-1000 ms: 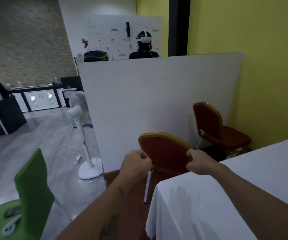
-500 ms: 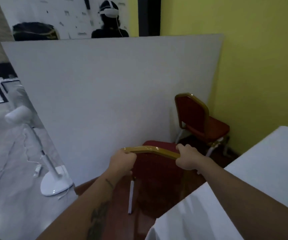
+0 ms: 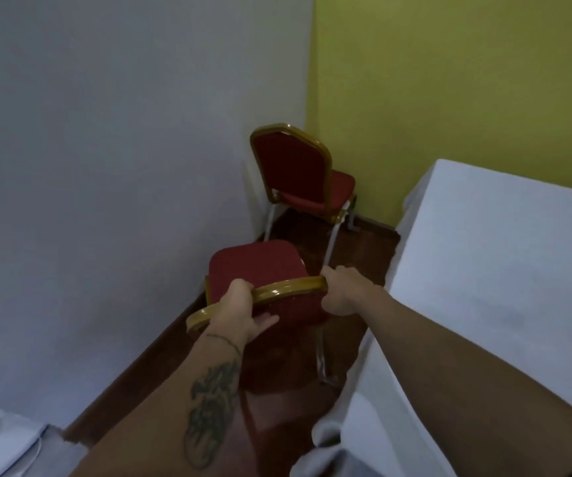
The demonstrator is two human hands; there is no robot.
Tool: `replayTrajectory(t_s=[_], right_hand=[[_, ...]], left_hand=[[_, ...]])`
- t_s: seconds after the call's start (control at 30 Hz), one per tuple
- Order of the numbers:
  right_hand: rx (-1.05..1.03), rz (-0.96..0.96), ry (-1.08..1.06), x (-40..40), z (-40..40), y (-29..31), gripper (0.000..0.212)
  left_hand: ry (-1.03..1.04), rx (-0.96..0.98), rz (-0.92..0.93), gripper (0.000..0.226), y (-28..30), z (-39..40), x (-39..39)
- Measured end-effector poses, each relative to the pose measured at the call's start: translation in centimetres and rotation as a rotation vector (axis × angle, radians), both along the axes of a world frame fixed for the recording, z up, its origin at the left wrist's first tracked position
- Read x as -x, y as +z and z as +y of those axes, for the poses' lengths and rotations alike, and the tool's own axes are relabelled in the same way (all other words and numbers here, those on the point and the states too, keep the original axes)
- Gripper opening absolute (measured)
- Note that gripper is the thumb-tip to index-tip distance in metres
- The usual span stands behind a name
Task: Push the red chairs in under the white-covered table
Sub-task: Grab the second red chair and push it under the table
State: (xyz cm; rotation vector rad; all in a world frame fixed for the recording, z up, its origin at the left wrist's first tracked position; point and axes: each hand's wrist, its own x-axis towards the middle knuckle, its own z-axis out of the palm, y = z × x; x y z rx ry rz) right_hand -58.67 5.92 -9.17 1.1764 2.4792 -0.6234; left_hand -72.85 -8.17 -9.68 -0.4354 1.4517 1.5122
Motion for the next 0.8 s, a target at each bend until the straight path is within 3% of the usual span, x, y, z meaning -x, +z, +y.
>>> replayTrajectory(t_s=[0.1, 0.27, 0.37, 0.47, 0.6, 0.8], right_hand=[[-0.027, 0.038, -0.054, -0.4, -0.2, -0.9, 0.043], [-0.107, 0.036, -0.030, -0.1, -1.3, -1.0, 0.060], [-0.141, 0.061, 0.029, 0.1, -2.3, -0.6, 0.045], [-0.146, 0.088, 0.057, 0.9, -4.2, -0.5, 0.035], [-0.100, 0.111, 0.031, 1.6, -6.8, -2.2, 0.037], [-0.039, 0.041, -0.058, 5.7, -7.5, -1.7, 0.032]], left_hand=[[0.056, -0.032, -0.043, 0.047, -0.3, 1.2, 0.5], [0.015, 0.000, 0.065, 0.049, -0.7, 1.3, 1.4], [-0.061, 0.000, 0.115, 0.042, -0.9, 0.1, 3.4], [-0.195, 0.051, 0.164, 0.015, -1.1, -1.8, 6.4], [-0.336, 0.130, 0.240, 0.028, -1.4, -3.5, 9.9], [-0.500, 0.170, 0.374, 0.017, -0.7, -1.7, 13.7]])
